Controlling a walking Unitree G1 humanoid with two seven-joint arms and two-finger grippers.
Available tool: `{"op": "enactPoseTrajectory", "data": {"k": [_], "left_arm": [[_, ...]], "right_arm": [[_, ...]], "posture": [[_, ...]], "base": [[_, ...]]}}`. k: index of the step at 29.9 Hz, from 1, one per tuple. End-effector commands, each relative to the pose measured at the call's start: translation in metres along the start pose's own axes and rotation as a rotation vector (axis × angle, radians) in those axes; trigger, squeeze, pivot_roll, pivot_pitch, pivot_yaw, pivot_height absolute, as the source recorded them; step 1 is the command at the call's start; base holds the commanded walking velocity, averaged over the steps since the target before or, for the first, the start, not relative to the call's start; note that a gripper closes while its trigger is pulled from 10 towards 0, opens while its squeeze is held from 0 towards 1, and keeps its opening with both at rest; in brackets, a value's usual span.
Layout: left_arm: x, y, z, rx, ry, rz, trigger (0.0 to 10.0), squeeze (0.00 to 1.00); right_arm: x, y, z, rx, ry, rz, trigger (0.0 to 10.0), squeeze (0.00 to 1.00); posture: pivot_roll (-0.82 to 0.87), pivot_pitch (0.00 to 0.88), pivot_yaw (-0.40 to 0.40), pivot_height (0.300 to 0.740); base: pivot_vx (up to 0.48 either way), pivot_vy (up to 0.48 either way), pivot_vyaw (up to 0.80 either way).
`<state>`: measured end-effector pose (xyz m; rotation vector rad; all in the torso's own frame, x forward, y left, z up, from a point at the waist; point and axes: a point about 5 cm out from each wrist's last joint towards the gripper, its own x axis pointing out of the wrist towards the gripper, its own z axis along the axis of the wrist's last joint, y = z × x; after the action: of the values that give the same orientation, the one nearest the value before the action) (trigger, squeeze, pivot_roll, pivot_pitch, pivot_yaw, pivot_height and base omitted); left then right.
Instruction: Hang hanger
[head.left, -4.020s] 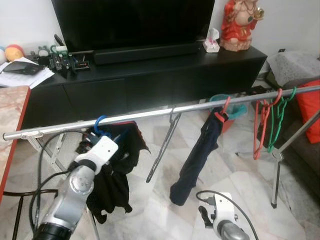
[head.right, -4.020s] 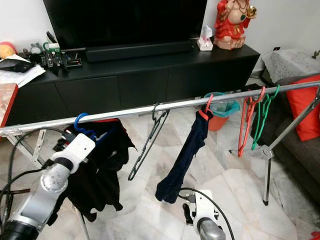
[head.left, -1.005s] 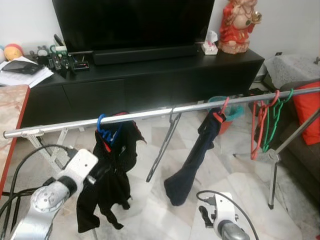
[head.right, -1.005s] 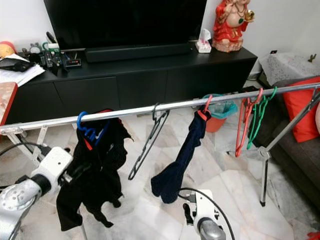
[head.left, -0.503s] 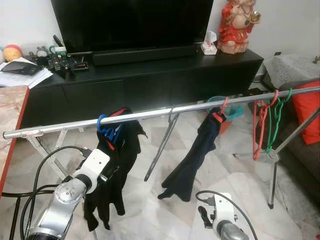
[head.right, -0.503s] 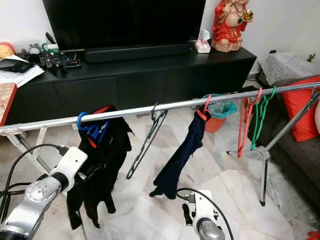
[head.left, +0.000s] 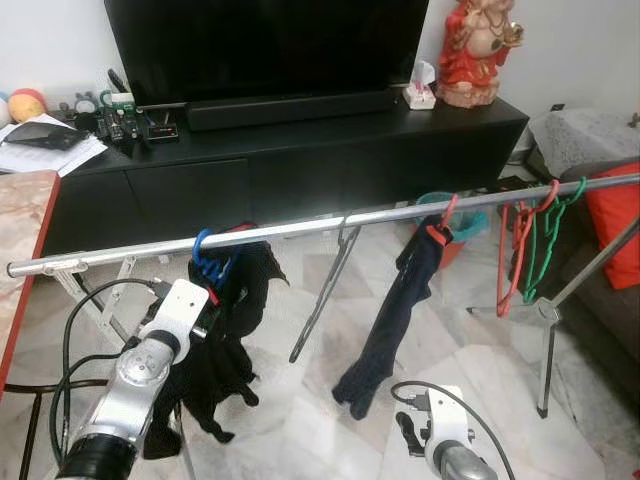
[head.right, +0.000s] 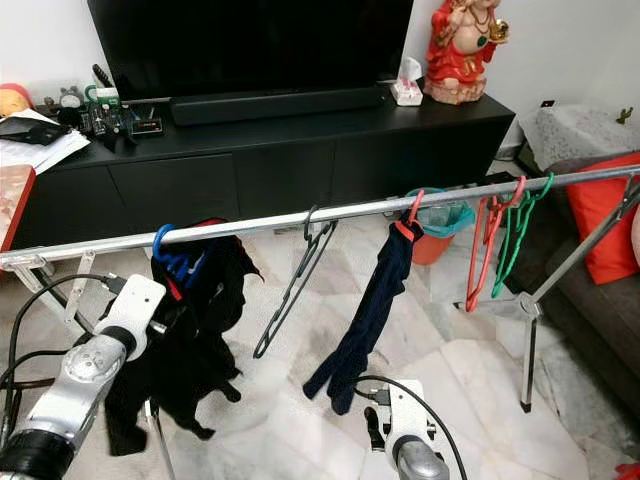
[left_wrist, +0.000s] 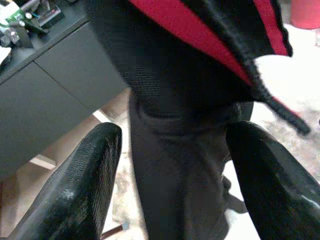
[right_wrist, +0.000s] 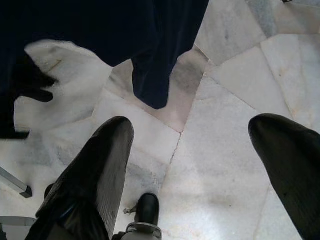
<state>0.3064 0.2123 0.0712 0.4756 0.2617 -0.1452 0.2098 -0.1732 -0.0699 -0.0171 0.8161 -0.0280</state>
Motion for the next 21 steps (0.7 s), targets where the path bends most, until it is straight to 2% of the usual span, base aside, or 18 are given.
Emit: {"op": "enactPoseTrajectory", "data": {"k": [1,2,3,21], "left_arm": [[0.0024,-0.0013,-0.0004,0.004,-0.003,0.002,8.7,0.0],[0.0033,-0.0021,-0.0003,0.006,-0.004,0.004,6.4,0.0],[0.0048,-0.0039,0.0002,0.014,-0.009,0.005,0.0,0.0],[0.007,-0.0073,-0.0029,0.014,-0.022,0.007,0.0,0.0]], "right_arm": [[0.0,-0.0027,0.001,0.009,-0.007,-0.011,10.0,0.0],[0.0,-0.0028,0.0009,0.009,-0.007,-0.011,10.0,0.0],[-0.0001,-0.0029,0.0009,0.007,-0.006,-0.011,10.0,0.0],[0.0,-0.0036,0.0013,0.004,-0.006,-0.009,10.0,0.0]], "posture": [[0.01,0.0,-0.061,0.74],[0.0,0.0,-0.057,0.74],[0.0,0.0,-0.057,0.74],[0.0,0.0,-0.065,0.74]], "base": [[0.0,0.0,0.0],[0.0,0.0,0.0],[0.0,0.0,0.0],[0.0,0.0,0.0]]}}
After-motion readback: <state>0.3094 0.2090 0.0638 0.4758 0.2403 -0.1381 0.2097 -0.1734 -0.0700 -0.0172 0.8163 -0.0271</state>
